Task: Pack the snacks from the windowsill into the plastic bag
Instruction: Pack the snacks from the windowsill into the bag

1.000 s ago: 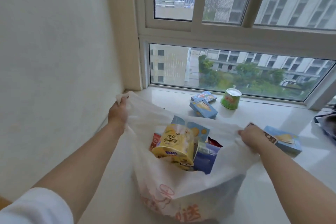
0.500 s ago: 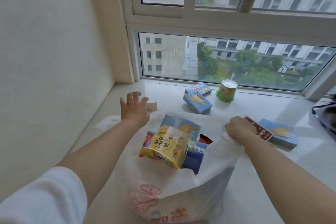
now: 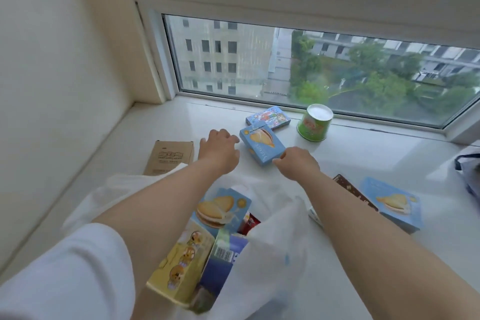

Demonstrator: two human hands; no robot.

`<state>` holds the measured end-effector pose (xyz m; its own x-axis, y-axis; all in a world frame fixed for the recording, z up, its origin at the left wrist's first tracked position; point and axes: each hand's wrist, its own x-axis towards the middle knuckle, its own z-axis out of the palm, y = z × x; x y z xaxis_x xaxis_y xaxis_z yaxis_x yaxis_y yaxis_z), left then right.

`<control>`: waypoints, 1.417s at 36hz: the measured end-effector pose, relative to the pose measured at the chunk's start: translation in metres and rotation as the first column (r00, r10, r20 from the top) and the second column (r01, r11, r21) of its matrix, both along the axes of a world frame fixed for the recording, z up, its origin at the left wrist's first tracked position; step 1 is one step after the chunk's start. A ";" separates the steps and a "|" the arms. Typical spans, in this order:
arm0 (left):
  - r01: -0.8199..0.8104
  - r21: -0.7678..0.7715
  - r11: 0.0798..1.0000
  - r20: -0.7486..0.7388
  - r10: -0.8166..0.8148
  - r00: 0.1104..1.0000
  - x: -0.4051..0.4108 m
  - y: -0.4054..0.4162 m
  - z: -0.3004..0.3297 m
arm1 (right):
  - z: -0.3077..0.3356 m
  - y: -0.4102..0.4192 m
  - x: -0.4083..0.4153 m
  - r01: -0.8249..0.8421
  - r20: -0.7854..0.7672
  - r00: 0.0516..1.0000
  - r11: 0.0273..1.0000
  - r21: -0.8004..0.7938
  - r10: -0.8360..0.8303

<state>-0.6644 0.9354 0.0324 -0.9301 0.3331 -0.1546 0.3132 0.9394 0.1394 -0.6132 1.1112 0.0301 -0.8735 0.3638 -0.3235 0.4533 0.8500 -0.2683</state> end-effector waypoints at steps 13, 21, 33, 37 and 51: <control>-0.232 0.078 0.970 0.367 0.188 0.911 -0.141 0.084 -0.103 | -0.121 0.061 -0.134 0.049 0.122 0.992 0.997 -0.058 -0.042; -0.539 0.186 0.822 0.656 0.305 0.691 -0.176 0.109 -0.183 | -0.180 0.084 -0.194 0.105 0.058 0.994 0.981 -0.162 -0.096; -0.887 0.422 0.189 0.701 0.553 0.451 -0.214 0.085 -0.239 | -0.218 0.056 -0.244 0.026 0.026 1.000 0.912 -0.410 -0.017; -0.857 0.478 0.192 0.622 0.616 0.484 -0.236 0.050 -0.249 | -0.222 0.058 -0.271 0.198 -0.097 0.966 0.927 -0.317 -0.239; -0.715 0.520 0.467 0.520 0.491 0.699 -0.307 0.004 -0.264 | -0.263 0.057 -0.330 -0.054 -0.043 0.997 0.997 0.063 0.057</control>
